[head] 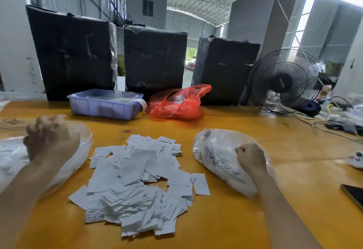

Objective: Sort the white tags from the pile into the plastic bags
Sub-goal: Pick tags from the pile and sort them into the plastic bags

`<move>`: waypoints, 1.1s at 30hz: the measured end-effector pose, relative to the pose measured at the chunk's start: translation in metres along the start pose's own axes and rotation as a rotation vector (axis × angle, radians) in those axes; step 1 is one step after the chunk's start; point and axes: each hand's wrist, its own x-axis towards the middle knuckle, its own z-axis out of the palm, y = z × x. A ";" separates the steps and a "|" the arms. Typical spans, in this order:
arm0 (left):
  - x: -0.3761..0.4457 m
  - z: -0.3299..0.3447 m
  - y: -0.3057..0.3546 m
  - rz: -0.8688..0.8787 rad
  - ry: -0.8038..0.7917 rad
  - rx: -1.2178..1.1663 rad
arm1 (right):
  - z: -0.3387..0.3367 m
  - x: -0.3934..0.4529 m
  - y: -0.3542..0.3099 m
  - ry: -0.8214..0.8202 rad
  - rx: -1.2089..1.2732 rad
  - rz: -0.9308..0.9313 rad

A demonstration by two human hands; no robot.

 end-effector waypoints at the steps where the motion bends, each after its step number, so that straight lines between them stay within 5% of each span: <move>1: -0.006 -0.001 0.006 0.038 0.025 -0.029 | 0.001 -0.001 -0.001 0.042 0.024 -0.004; 4: -0.027 -0.012 0.026 0.187 0.144 -0.069 | -0.002 -0.002 -0.010 0.246 0.224 -0.019; 7: -0.044 -0.021 0.048 0.299 0.067 -0.266 | -0.011 -0.014 -0.037 0.044 0.807 0.023; 11: -0.079 -0.042 0.082 0.272 -0.457 -0.826 | 0.001 -0.047 -0.081 -0.549 1.258 0.079; 14: -0.099 -0.039 0.099 0.114 -0.910 -1.135 | 0.019 -0.072 -0.106 -0.750 1.173 0.033; 16: -0.109 -0.031 0.103 0.090 -1.015 -1.155 | 0.029 -0.083 -0.113 -0.810 1.128 -0.009; 22: -0.119 -0.012 0.097 0.059 -0.933 -1.122 | 0.046 -0.097 -0.114 -0.784 0.888 -0.123; 27: -0.112 -0.007 0.091 0.072 -0.869 -1.089 | 0.048 -0.091 -0.110 -0.835 0.942 -0.040; 33: -0.110 0.000 0.090 -0.050 -0.831 -1.186 | 0.058 -0.091 -0.110 -0.584 0.904 -0.135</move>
